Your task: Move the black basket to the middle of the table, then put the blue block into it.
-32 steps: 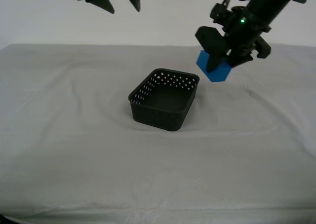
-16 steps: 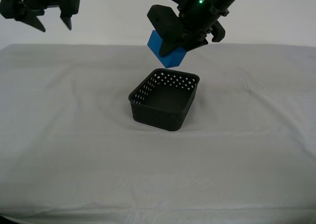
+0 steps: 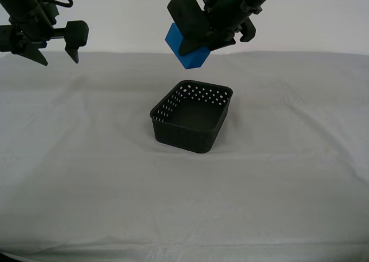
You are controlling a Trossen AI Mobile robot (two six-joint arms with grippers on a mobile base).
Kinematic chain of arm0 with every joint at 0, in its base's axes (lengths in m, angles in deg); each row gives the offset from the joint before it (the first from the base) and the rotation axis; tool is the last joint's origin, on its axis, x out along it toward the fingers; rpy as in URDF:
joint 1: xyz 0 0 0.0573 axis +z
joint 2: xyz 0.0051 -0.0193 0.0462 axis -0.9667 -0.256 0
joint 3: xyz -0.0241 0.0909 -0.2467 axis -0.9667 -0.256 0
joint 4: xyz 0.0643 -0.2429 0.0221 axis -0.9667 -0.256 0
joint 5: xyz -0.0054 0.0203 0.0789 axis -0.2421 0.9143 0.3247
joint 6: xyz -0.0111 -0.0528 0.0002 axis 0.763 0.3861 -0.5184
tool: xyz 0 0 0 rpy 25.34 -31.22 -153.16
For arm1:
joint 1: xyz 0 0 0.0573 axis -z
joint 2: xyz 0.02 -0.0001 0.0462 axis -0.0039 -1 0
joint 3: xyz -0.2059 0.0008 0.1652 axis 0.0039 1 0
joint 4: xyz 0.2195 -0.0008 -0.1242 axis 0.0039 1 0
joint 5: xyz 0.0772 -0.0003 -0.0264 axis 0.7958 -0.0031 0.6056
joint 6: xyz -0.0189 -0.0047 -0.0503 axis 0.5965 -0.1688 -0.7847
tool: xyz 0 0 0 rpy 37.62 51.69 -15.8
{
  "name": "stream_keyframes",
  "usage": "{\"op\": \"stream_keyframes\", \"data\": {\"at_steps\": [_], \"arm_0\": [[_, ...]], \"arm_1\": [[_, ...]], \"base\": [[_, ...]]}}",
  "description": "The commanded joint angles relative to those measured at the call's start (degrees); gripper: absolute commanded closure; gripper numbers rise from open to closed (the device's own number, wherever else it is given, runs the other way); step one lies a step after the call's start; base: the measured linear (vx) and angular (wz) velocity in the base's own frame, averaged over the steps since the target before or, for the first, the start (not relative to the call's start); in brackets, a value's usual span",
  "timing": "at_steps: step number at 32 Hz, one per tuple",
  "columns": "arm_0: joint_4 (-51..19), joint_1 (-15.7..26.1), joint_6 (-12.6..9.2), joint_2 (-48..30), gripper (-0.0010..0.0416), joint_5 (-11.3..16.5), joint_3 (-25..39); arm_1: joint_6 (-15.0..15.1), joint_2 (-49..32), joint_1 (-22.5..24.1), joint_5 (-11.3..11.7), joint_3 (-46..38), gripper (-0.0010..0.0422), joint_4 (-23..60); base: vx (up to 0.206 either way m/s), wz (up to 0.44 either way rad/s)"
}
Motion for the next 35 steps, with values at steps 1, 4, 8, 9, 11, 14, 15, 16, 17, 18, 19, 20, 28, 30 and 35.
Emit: {"op": "stream_keyframes", "data": {"at_steps": [1, 4, 8, 9, 11, 14, 15, 16, 17, 18, 19, 20, 28, 30, 35], "arm_0": [[-1.25, 0.07, -0.37, 0.00, 0.0349, -0.02, 0.07], [-1.38, 0.07, -0.50, 0.00, 0.0273, -0.07, 0.07], [-1.66, 0.07, -0.55, 0.00, 0.0144, -0.46, 0.07], [-1.84, 0.07, -0.52, 0.00, 0.0104, -0.46, 0.07], [-2.08, 0.07, -0.52, 0.00, 0.0022, -0.46, 0.04], [-2.21, 0.07, -0.52, 0.00, 0.0026, -0.48, 0.04], [-2.21, 0.07, -0.50, 0.00, 0.0031, -0.46, 0.04], [-2.21, 0.07, -0.50, 0.00, 0.0041, -0.46, 0.04], [-2.23, 0.07, -0.52, 0.00, 0.0051, -0.46, 0.04], [-2.21, 0.07, -0.50, 0.00, 0.0057, -0.46, 0.04], [-2.21, 0.07, -0.52, 0.00, 0.0059, -0.46, 0.04], [-2.21, 0.07, -0.52, 0.00, 0.0062, -0.46, 0.04], [-1.92, 0.07, -0.52, 0.00, 0.0092, -0.44, 0.04], [-1.46, 0.04, -0.52, 0.00, 0.0106, -0.37, 0.04], [-1.49, 0.04, -0.50, 0.00, 0.0085, -0.42, 0.07]], "arm_1": [[0.17, 0.00, -0.11, 0.02, 0.00, 0.0053, 0.02], [0.17, 0.00, -0.11, 0.02, 0.00, 0.0053, 0.00], [0.17, 0.00, -0.15, 0.02, 0.00, 0.0053, 0.07], [0.17, 0.00, -0.15, 0.02, 0.00, 0.0053, 0.09], [0.17, 0.00, -0.15, 0.02, 0.00, 0.0053, 0.24], [0.20, 0.02, -0.15, 0.02, 0.00, 0.0053, 0.33], [0.20, 0.02, -0.15, 0.02, 0.00, 0.0053, 0.33], [0.24, 0.02, -0.15, 0.02, 0.00, 0.0053, 0.28], [0.26, 0.02, -0.15, 0.02, 0.00, 0.0053, 0.26], [0.26, 0.09, -0.15, 0.02, 0.00, 0.0053, 0.28], [0.24, 0.09, -0.13, 0.02, 0.00, 0.0053, 0.28], [0.24, 0.09, -0.13, 0.02, 0.00, 0.0053, 0.24], [0.24, 0.09, -0.09, 0.04, 0.00, 0.0053, 0.00], [0.24, 0.09, -0.09, 0.02, -0.07, 0.0053, 0.02], [0.24, 0.09, -0.09, 0.02, -0.07, 0.0053, -0.02]], "base": [[0.000, 0.000], [0.000, 0.000], [0.000, 0.000], [0.000, 0.000], [0.000, 0.000], [0.000, 0.000], [0.000, 0.000], [0.000, 0.000], [0.000, 0.000], [0.000, 0.000], [0.000, 0.000], [0.000, 0.000], [0.000, 0.000], [0.000, 0.000], [0.000, 0.000]]}}
